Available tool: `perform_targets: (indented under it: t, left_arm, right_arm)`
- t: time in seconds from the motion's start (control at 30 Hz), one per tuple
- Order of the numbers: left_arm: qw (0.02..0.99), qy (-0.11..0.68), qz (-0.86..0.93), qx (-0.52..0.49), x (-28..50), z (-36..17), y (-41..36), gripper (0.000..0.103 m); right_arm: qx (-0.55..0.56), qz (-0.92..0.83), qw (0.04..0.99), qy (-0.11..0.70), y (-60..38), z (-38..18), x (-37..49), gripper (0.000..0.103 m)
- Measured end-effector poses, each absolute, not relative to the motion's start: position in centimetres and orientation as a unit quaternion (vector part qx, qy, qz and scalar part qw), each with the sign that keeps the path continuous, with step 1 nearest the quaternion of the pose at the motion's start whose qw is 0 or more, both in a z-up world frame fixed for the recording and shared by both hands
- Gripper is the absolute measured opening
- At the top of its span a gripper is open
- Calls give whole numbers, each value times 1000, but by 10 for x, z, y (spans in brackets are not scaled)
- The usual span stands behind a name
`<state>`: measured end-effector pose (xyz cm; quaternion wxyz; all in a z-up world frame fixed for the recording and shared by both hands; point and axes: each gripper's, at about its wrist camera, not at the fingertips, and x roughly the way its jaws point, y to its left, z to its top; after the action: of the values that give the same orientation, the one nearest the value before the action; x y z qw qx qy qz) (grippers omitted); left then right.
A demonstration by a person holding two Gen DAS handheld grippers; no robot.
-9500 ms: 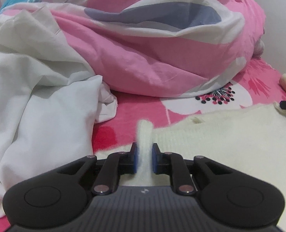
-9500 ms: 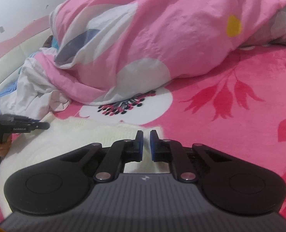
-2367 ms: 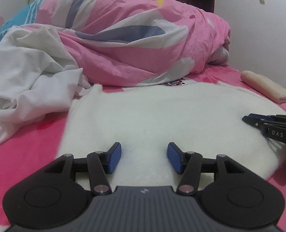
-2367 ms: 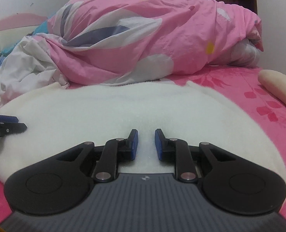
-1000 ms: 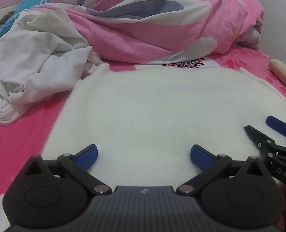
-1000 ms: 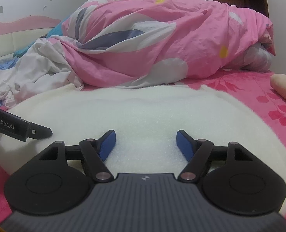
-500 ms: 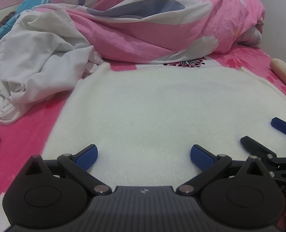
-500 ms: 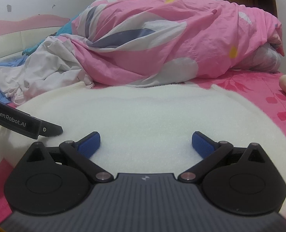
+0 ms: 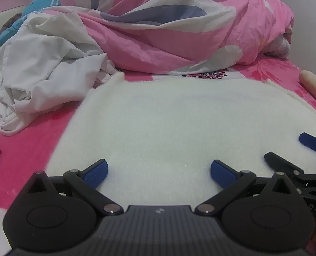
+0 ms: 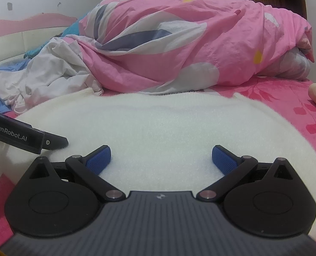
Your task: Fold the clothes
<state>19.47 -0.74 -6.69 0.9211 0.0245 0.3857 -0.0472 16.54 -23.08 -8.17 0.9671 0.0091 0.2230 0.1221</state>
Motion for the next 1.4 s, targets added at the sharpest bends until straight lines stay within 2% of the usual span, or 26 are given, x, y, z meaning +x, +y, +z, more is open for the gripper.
perform_targets:
  t: [0.2, 0.37, 0.5, 0.63, 1.0, 1.3, 1.4]
  left_arm:
    - [925, 377, -47, 20, 193, -68, -7, 103]
    - [928, 369, -47, 16, 191, -69, -6, 103]
    - [930, 365, -49, 14, 190, -70, -5, 103]
    - [930, 362, -53, 12, 190, -71, -4, 103]
    - [933, 355, -59, 17, 185, -65, -2, 103]
    - [948, 306, -70, 48, 189, -43, -11, 103]
    - [952, 295, -70, 50, 195, -45, -9, 98]
  right_arm:
    - [-11, 112, 967, 230, -225, -74, 166, 102]
    - [-44, 103, 976, 187, -215, -52, 162, 102]
    - [-33, 80, 979, 185, -216, -46, 174, 100]
    - [-10, 62, 968, 241, -222, -69, 193, 91]
    - [-23, 55, 967, 247, -217, -81, 194, 92]
    - [-23, 55, 968, 243, -218, -83, 194, 92]
    - [-23, 55, 969, 242, -218, -83, 193, 92]
